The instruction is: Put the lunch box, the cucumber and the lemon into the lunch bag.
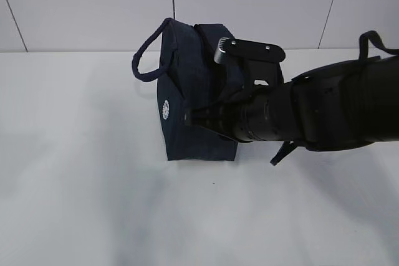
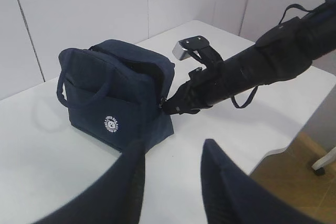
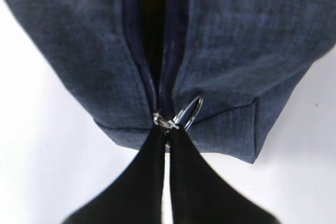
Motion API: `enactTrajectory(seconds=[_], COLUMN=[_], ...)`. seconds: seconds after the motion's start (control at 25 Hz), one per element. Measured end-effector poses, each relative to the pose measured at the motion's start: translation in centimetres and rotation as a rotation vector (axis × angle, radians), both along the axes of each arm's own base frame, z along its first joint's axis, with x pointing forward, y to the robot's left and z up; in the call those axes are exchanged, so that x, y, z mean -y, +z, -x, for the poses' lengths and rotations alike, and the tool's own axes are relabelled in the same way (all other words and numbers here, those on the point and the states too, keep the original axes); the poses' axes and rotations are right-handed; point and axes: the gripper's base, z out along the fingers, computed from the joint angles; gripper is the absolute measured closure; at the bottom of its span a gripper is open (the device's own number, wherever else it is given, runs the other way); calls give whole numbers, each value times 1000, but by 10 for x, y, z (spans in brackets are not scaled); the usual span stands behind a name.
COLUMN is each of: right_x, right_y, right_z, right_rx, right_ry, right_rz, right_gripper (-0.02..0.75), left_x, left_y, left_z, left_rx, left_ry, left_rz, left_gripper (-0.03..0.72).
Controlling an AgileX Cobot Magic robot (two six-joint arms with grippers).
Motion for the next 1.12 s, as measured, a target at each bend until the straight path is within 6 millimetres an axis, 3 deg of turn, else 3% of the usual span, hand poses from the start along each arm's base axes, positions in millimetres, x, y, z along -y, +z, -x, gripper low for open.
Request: enactTrajectory(seconds=[0.8, 1.12], right_x=[8, 5], right_y=[31, 31], right_z=[16, 18], right_rx=[56, 53], right_ry=[38, 68], right_rz=[-75, -95], right_gripper=[738, 738], left_x=[0, 0], left_y=[1, 1], left_z=[-1, -1], left_rx=[8, 8], left_ry=[8, 8], left_rz=[9, 9], left_gripper=[449, 449])
